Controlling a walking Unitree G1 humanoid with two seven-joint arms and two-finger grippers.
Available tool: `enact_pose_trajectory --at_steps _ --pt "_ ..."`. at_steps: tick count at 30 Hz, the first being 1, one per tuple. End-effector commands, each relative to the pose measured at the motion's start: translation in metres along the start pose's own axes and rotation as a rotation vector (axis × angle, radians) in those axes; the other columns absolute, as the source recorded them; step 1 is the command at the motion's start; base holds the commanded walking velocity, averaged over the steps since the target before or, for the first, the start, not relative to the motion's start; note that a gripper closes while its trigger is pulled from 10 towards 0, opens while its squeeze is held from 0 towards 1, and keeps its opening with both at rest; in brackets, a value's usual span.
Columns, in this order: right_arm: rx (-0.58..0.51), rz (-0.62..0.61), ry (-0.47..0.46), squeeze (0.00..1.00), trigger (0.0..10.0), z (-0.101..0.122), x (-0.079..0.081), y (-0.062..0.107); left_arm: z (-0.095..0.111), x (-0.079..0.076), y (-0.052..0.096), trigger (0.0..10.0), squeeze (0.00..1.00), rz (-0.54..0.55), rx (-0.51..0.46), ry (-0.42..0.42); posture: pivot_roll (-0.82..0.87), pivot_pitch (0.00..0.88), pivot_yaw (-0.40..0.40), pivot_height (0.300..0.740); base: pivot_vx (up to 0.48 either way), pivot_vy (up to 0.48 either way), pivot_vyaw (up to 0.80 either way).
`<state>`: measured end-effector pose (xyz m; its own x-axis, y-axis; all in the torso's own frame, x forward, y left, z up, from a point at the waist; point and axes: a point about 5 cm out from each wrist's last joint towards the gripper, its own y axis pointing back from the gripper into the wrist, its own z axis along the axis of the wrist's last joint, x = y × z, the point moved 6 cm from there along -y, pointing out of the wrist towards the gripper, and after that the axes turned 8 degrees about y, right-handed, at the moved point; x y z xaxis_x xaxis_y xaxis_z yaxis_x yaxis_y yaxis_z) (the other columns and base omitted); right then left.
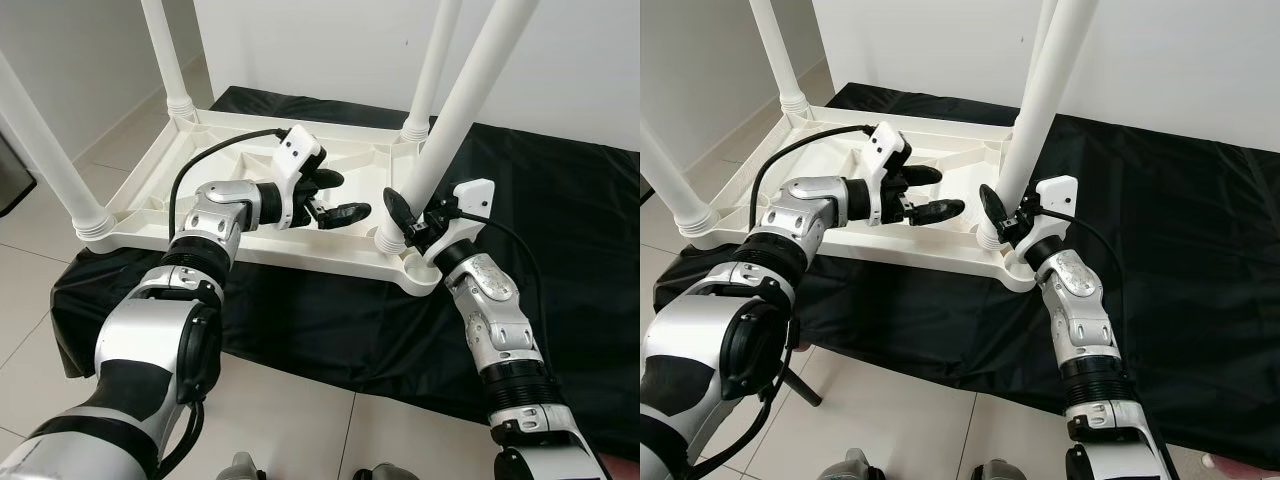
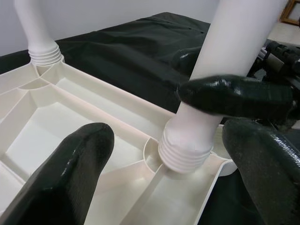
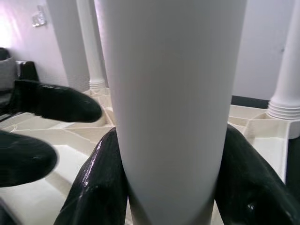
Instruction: Building children table
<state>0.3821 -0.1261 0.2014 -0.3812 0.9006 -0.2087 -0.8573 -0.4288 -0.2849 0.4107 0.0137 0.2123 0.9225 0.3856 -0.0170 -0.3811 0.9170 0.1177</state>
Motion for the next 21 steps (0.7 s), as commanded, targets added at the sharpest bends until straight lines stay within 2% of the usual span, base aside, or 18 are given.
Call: enact_pose_trajectory --at_steps 1,4,7,15,19,21 --pt "-0.011 0.051 -0.013 0.00 10.0 0.004 0.010 -0.001 0.015 0.067 0.020 10.0 0.00 0.662 -0.090 -0.015 -0.14 0.000 0.035 0.740 0.000 0.000 0.00" --pt "-0.011 0.070 -0.016 0.00 10.0 0.004 0.013 -0.001 0.019 0.068 0.020 10.0 0.00 0.666 -0.093 -0.022 -0.14 0.000 0.035 0.740 0.000 0.000 0.00" --pt "-0.006 0.112 -0.023 0.00 10.0 0.005 0.019 0.000 0.032 0.072 0.025 10.0 0.00 0.695 -0.114 -0.058 -0.14 0.000 0.033 0.740 0.000 0.000 0.00" --pt "-0.001 0.118 -0.013 0.00 10.0 0.004 0.017 0.003 0.040 0.078 0.033 10.0 0.00 0.712 -0.116 -0.070 -0.14 0.000 0.034 0.740 0.000 0.000 0.00" --pt "-0.003 0.123 -0.019 0.00 10.0 0.005 0.015 0.004 0.048 0.086 0.045 10.0 0.00 0.743 -0.108 -0.106 -0.14 0.000 0.034 0.740 0.000 0.000 0.00" --pt "-0.003 0.123 -0.019 0.00 10.0 0.005 0.015 0.004 0.048 0.086 0.045 10.0 0.00 0.743 -0.108 -0.106 -0.14 0.000 0.034 0.740 0.000 0.000 0.00"
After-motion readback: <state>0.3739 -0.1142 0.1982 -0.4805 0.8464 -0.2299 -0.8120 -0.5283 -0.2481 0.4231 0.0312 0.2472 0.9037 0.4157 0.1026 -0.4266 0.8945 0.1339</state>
